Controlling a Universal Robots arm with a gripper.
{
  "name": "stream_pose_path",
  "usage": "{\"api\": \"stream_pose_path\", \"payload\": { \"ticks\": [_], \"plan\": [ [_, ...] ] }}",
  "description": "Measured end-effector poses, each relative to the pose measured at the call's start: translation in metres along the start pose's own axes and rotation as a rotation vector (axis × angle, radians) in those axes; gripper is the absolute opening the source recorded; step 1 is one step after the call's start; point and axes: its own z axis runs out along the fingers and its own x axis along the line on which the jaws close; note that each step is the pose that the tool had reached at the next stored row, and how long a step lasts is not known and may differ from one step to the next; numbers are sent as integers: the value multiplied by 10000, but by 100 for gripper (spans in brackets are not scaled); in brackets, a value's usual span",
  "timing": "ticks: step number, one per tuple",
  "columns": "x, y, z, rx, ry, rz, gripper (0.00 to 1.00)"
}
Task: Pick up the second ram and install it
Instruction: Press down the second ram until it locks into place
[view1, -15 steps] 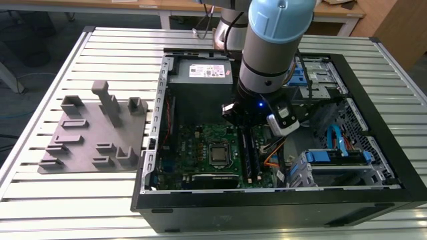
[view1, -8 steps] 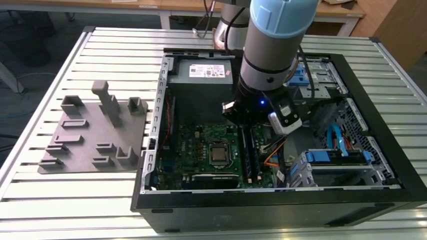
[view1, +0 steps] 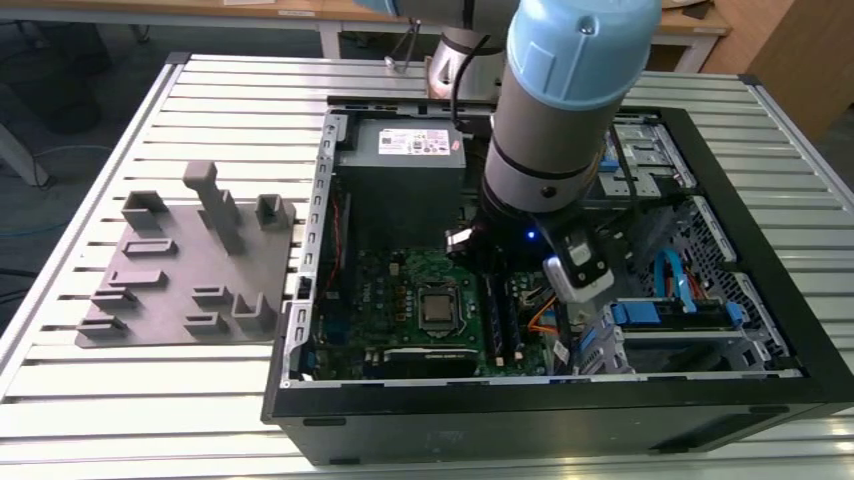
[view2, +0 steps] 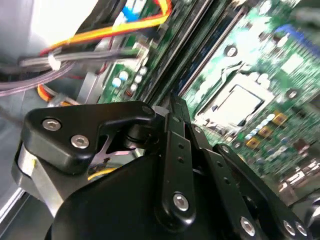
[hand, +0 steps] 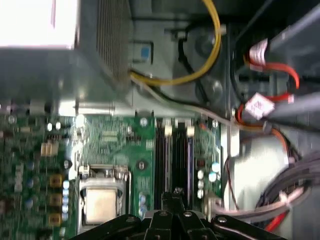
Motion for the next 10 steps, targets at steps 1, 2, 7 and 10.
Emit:
{"api": "stream_pose_path", "payload": {
  "ticks": [1,2,7,10],
  "plan": [
    [0,-45,0,-1,0,0,7],
    [-1,-90,-1,-1,0,0,7],
    [0,-121,20,-5,-1,1,7],
    [1,-123,33,-1,0,0,7]
  ]
}}
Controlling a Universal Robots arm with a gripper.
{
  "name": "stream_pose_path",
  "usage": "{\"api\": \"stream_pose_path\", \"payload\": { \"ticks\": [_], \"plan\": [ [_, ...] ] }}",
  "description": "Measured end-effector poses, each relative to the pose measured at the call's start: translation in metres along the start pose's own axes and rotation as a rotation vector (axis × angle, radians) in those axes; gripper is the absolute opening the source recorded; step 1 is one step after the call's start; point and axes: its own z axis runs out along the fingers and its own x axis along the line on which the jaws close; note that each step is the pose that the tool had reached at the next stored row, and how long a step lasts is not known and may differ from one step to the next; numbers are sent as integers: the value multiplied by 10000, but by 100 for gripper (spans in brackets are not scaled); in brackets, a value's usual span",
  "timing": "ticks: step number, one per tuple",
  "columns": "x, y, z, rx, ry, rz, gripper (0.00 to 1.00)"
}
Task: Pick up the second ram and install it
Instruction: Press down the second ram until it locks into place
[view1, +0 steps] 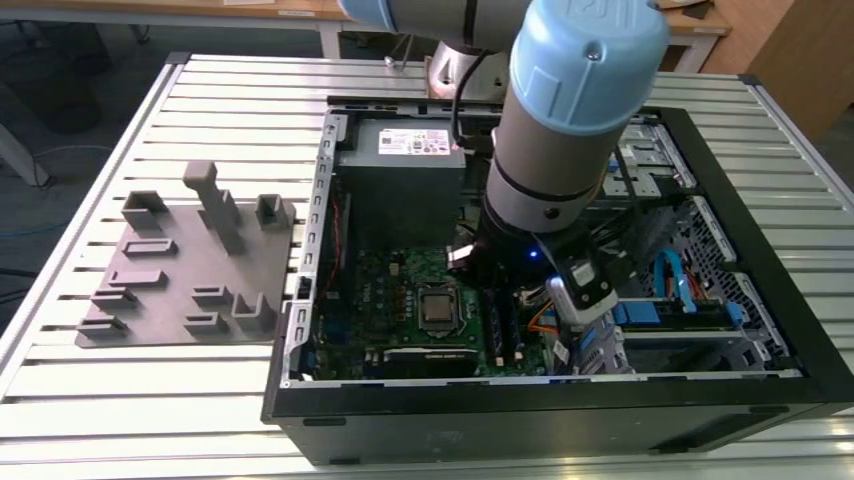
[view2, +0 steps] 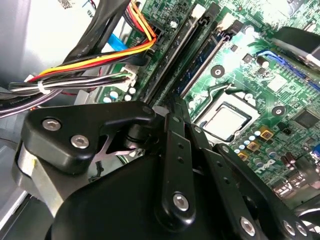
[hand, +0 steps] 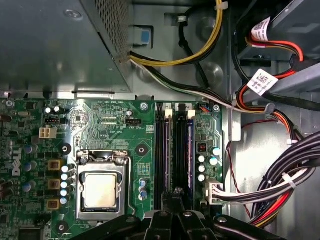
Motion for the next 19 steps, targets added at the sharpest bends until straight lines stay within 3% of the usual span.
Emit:
{"api": "stream_pose_path", "payload": {
  "ticks": [15,19],
  "plan": [
    [1,-6,36,0,0,0,7],
    [-1,-1,-10,-21,-5,0,7]
  ]
}}
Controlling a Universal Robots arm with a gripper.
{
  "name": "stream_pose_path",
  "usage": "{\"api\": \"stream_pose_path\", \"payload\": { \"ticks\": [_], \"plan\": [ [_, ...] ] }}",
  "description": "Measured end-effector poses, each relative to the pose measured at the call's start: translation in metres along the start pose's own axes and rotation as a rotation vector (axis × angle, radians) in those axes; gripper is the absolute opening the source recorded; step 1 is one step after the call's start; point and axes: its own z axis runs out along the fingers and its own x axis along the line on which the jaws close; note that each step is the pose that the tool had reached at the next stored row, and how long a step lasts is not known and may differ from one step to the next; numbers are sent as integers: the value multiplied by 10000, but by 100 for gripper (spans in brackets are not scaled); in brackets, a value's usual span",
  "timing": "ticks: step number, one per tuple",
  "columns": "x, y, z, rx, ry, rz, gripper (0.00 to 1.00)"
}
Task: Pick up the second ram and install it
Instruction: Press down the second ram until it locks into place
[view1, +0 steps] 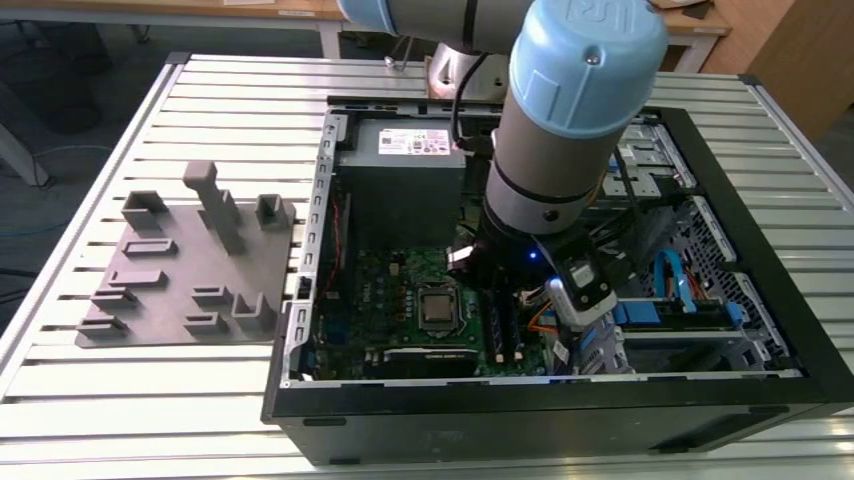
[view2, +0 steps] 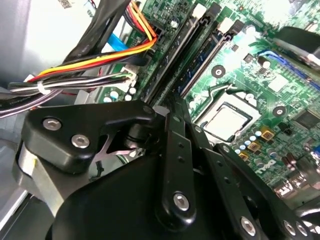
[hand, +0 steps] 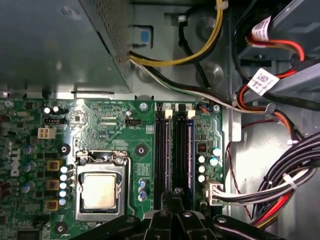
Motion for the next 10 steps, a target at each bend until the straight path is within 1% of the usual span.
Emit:
{"api": "stream_pose_path", "payload": {
  "ticks": [4,8,9,10],
  "plan": [
    [-3,9,-131,10,5,1,7],
    [-8,21,-293,11,5,-1,7],
    [-9,23,-314,9,5,-1,7],
    [-9,23,-315,8,5,-1,7]
  ]
}}
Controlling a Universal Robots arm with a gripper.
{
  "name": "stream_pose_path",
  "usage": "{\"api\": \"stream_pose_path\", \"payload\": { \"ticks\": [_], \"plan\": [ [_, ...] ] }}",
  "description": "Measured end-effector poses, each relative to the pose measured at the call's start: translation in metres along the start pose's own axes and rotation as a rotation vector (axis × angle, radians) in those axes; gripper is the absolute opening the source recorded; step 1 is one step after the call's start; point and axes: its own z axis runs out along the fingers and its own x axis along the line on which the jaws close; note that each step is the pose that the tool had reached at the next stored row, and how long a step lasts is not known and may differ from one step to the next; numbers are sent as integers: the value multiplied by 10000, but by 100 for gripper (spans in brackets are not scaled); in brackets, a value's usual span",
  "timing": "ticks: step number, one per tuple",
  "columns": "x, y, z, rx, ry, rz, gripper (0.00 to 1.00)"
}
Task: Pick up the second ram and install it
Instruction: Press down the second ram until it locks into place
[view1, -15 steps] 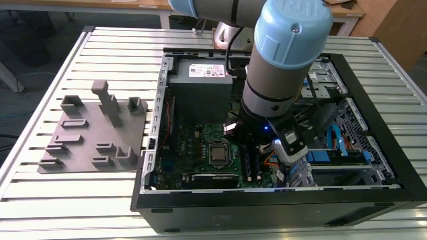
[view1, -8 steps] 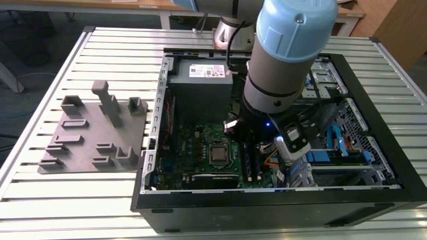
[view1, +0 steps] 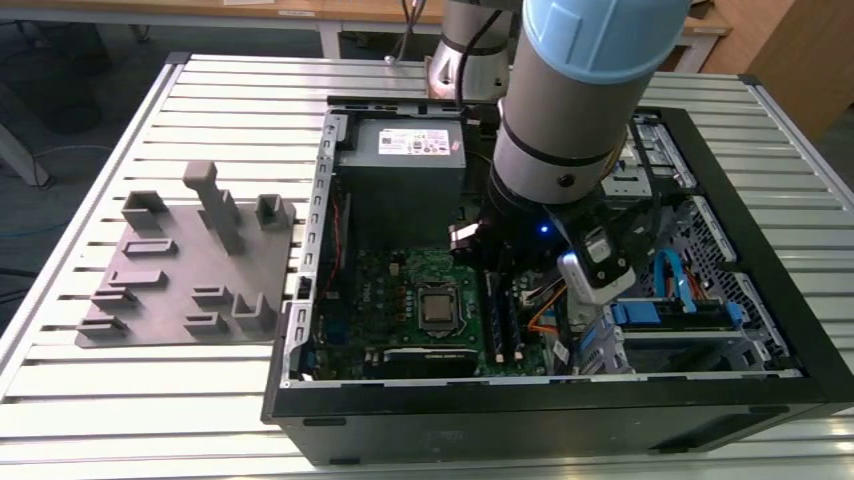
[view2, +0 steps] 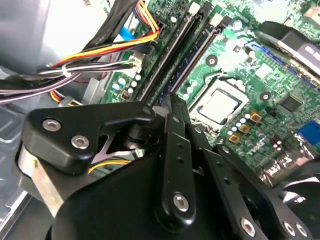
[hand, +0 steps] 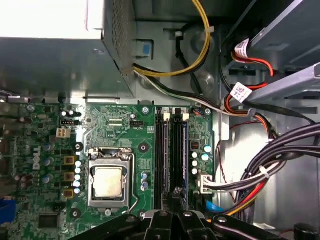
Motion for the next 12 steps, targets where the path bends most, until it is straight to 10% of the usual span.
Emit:
{"api": "stream_pose_path", "payload": {
  "ticks": [12],
  "plan": [
    [4,-163,67,1,1,1,7]
  ]
}}
